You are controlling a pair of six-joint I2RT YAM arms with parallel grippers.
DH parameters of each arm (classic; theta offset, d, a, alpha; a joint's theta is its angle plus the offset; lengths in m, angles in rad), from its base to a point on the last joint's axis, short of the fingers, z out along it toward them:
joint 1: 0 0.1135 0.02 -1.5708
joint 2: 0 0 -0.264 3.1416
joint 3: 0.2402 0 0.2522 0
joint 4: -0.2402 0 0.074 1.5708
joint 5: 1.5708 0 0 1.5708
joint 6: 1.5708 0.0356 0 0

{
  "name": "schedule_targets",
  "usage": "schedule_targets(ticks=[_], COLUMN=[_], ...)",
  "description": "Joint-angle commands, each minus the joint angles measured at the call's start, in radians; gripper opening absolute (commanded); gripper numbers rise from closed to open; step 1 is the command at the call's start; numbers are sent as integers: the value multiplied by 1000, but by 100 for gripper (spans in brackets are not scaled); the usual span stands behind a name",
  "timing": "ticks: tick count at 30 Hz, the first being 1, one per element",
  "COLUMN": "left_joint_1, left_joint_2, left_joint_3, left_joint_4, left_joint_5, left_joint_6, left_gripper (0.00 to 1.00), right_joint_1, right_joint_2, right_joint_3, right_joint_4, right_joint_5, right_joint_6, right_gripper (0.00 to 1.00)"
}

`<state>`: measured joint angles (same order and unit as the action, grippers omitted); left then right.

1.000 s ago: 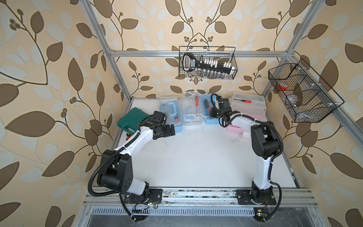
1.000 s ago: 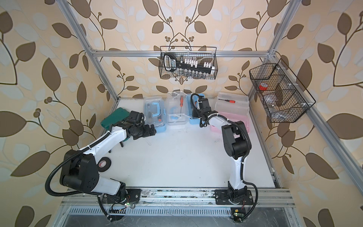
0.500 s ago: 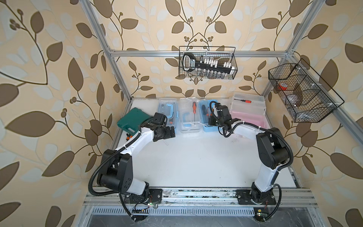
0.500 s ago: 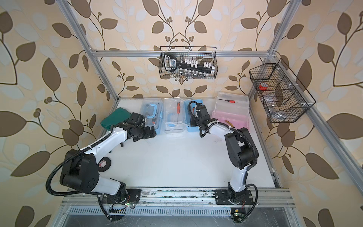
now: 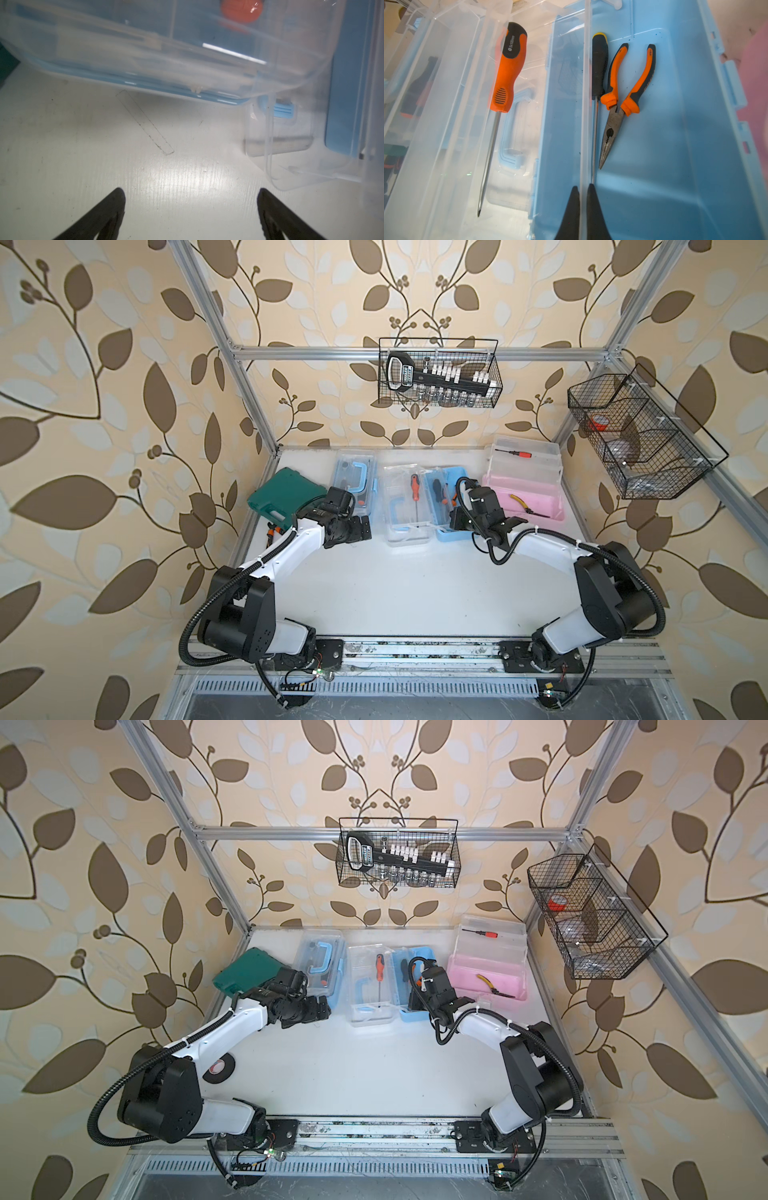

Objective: Close toolboxes
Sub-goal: Move the toolbox to the center of the board.

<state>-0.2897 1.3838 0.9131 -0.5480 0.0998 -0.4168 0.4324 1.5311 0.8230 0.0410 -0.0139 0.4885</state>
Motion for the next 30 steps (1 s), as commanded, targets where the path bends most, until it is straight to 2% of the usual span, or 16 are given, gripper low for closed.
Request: schedule_targets(ticks=[1, 11, 20, 23, 26, 30], left_joint_1=[-20, -92, -142, -147, -150, -154], left_joint_2=[-21, -25, -48, -53, -62, -67], left_joint_3=[-8, -31, -28, -25, -12, 3], left_joint_4=[13, 25, 31, 28, 25, 21], left_joint_5=[-8, -44, -60, -66, -68, -71], left_joint_6=[-17, -35, -48, -49, -48, -42], left_gripper=[99, 99, 99, 99, 99, 99], right_joint_1=[25, 89, 213, 227, 235, 235], right_joint_2=[-45, -224, -253, -260, -318, -332], right_joint_3=[-84, -196, -216, -200, -131, -60], right_joint_4=[-126, -179, -209, -233, -319, -350], right_joint_5=[-91, -97, -68, -42, 88, 124], right_joint_6=[22, 85, 151, 151, 102, 56], right_gripper=[0, 0, 1, 10, 38, 55])
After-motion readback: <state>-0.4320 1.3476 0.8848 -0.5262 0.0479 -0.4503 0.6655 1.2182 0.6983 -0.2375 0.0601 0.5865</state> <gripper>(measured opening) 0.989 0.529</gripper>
